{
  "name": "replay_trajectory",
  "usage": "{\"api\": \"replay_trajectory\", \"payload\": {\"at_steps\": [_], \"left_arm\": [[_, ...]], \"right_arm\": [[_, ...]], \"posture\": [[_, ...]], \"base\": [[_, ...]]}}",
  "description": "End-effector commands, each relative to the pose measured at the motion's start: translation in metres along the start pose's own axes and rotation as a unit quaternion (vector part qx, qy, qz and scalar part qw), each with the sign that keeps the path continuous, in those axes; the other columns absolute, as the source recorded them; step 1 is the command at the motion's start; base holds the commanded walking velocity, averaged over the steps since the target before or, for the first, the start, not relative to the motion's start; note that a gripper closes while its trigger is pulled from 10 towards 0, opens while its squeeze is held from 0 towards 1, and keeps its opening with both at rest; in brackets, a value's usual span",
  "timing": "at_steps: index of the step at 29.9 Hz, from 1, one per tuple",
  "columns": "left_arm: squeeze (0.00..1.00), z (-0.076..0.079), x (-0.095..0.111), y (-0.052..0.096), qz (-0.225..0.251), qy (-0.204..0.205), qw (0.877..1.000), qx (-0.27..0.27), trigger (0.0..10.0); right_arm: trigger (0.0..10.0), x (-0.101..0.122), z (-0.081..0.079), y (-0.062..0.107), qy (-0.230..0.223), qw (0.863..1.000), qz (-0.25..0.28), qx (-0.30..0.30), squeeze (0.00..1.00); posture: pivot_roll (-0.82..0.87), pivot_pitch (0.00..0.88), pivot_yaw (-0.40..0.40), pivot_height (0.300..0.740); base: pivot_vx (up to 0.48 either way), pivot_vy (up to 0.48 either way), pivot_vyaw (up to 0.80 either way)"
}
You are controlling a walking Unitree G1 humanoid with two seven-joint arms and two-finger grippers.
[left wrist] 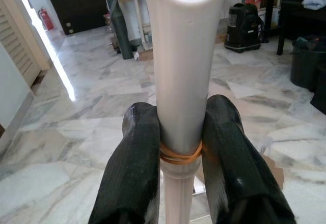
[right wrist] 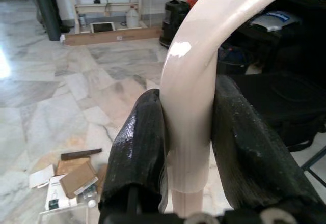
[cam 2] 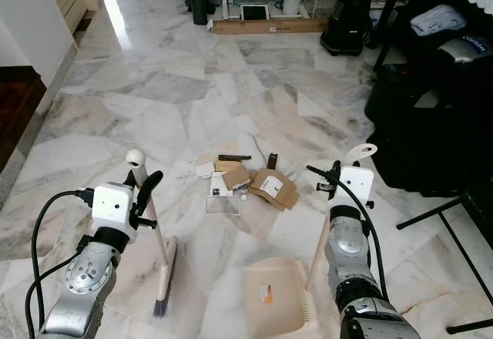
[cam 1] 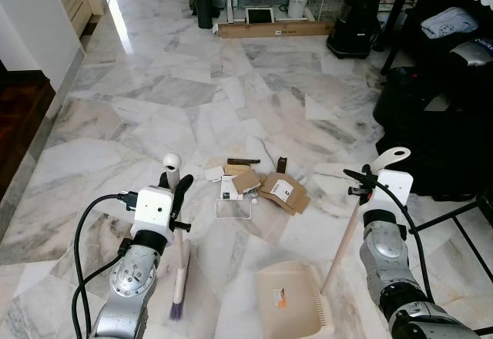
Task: Sweep floor
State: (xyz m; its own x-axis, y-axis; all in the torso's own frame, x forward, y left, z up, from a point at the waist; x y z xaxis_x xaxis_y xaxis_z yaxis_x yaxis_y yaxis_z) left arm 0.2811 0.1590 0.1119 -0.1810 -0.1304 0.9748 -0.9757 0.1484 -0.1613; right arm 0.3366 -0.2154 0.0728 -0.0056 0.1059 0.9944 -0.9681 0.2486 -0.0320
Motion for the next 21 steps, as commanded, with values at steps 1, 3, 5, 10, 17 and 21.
{"api": "replay_trajectory", "payload": {"at_steps": [1, 3, 5, 10, 17, 21], "left_arm": [[0.00, -0.001, 0.007, -0.001, 0.021, -0.002, 1.000, -0.002, 10.0], [0.00, -0.001, 0.007, -0.001, 0.021, -0.002, 1.000, -0.003, 10.0], [0.00, 0.000, 0.007, -0.001, 0.021, -0.001, 1.000, -0.005, 10.0], [0.00, 0.001, 0.007, -0.001, 0.020, 0.001, 1.000, -0.009, 10.0], [0.00, 0.004, 0.006, 0.000, 0.017, 0.005, 1.000, -0.018, 10.0], [0.00, 0.005, 0.006, 0.000, 0.016, 0.006, 1.000, -0.020, 10.0]], "right_arm": [[10.0, 0.005, 0.000, -0.002, -0.008, 1.000, 0.014, -0.002, 0.41], [10.0, 0.005, -0.001, -0.002, -0.009, 1.000, 0.014, -0.001, 0.54], [10.0, 0.004, -0.002, -0.002, -0.013, 1.000, 0.011, 0.001, 0.53], [10.0, 0.001, -0.004, 0.000, -0.012, 1.000, 0.001, 0.001, 0.00], [10.0, -0.005, -0.011, 0.004, -0.016, 1.000, -0.011, 0.016, 0.00], [10.0, -0.007, -0.012, 0.006, -0.015, 1.000, -0.013, 0.020, 0.00]], "posture": [[0.04, 0.106, -0.039, 0.740], [0.04, 0.106, -0.039, 0.740], [0.04, 0.106, -0.039, 0.740], [0.04, 0.098, -0.040, 0.740], [0.04, 0.098, -0.040, 0.740], [0.03, 0.103, -0.040, 0.740]], "base": [[0.000, 0.000, 0.00], [0.000, 0.000, 0.00], [0.000, 0.000, 0.00], [0.000, 0.000, 0.00], [0.000, 0.000, 0.00], [0.000, 0.000, 0.00]]}}
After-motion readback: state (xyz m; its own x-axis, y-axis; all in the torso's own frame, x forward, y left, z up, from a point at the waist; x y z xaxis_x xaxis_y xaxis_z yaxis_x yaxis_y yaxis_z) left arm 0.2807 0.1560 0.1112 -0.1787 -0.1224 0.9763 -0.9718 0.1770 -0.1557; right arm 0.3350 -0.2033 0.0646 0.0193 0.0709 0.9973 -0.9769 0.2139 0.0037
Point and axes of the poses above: a point about 5 cm out from each wrist's last joint towards the gripper, its own y axis pointing back from the gripper into the wrist, its own x axis along the axis of the wrist's last joint, z = x × y, the point moved 1 cm from there along -y, pointing out of the wrist towards the gripper, and after that the axes turned 3 degrees about y, right-handed, at the moved point
